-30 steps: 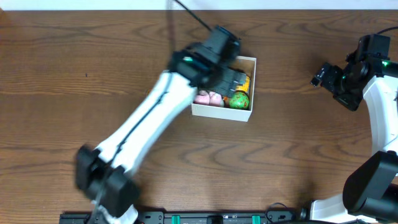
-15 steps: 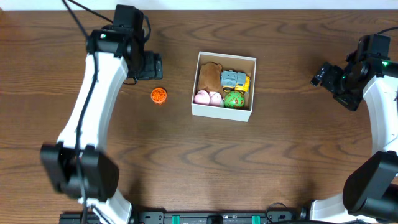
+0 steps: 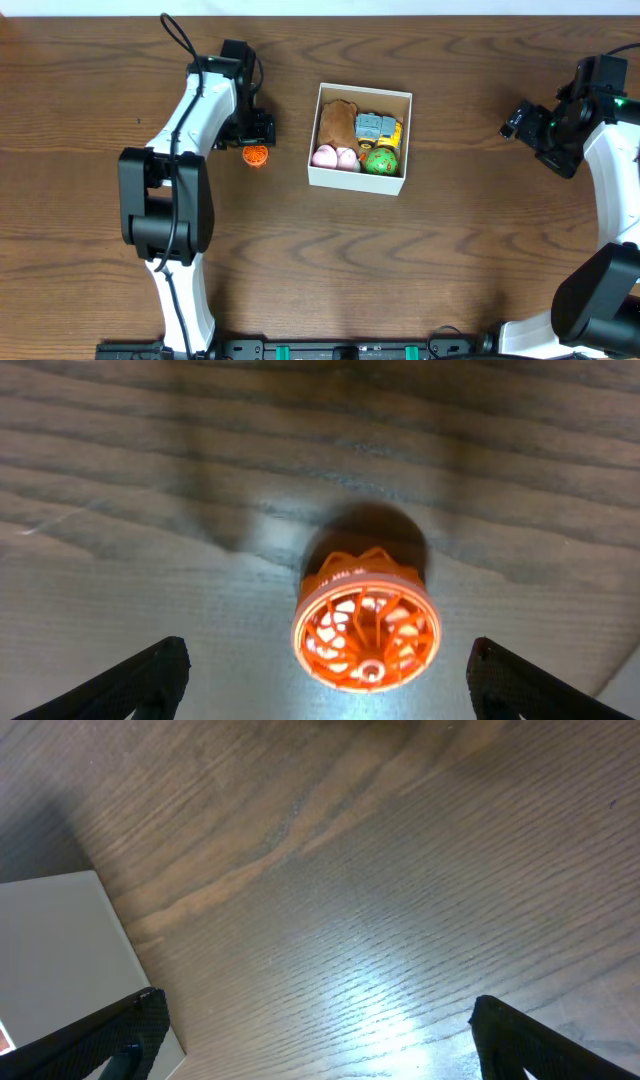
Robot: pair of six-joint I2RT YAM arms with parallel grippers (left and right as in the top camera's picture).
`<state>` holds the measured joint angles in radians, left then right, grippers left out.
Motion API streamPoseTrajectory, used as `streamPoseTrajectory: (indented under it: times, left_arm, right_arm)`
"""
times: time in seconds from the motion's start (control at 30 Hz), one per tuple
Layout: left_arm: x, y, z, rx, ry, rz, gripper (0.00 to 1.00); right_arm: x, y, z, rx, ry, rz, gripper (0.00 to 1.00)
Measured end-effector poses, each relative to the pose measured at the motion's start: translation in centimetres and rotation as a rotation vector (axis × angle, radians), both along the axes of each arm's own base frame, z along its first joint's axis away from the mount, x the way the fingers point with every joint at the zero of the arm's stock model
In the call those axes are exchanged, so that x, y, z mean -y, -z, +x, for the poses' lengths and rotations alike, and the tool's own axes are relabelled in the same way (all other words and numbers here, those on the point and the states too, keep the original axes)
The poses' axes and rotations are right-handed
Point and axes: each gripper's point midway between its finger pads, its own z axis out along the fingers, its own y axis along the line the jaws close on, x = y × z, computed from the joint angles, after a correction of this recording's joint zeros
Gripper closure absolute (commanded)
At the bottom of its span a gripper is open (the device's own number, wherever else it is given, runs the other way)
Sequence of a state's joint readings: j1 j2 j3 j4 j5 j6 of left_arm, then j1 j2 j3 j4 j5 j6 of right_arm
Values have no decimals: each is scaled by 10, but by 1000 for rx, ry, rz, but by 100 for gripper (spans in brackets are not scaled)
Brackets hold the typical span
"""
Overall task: Pack container
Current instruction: 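Move the left gripper to the orange ball and grasp it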
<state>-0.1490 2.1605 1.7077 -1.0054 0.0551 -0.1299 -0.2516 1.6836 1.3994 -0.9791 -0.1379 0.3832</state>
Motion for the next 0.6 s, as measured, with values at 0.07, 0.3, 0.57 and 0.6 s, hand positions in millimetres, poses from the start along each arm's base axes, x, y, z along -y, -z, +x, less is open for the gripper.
streamPoseTrajectory:
  times: [0.07, 0.3, 0.57, 0.6]
  left_arm:
    - [1, 4, 0, -7, 3, -1, 11]
    - [9, 23, -6, -53, 23, 6, 12]
    - [19, 31, -10, -76, 43, 0, 27]
    - [19, 31, -10, -76, 42, 0, 29]
  right_arm:
    - [0, 0, 0, 0, 0, 0, 1]
    - [0, 0, 0, 0, 0, 0, 1]
    - [0, 0, 0, 0, 0, 0, 1]
    - [0, 0, 0, 0, 0, 0, 1]
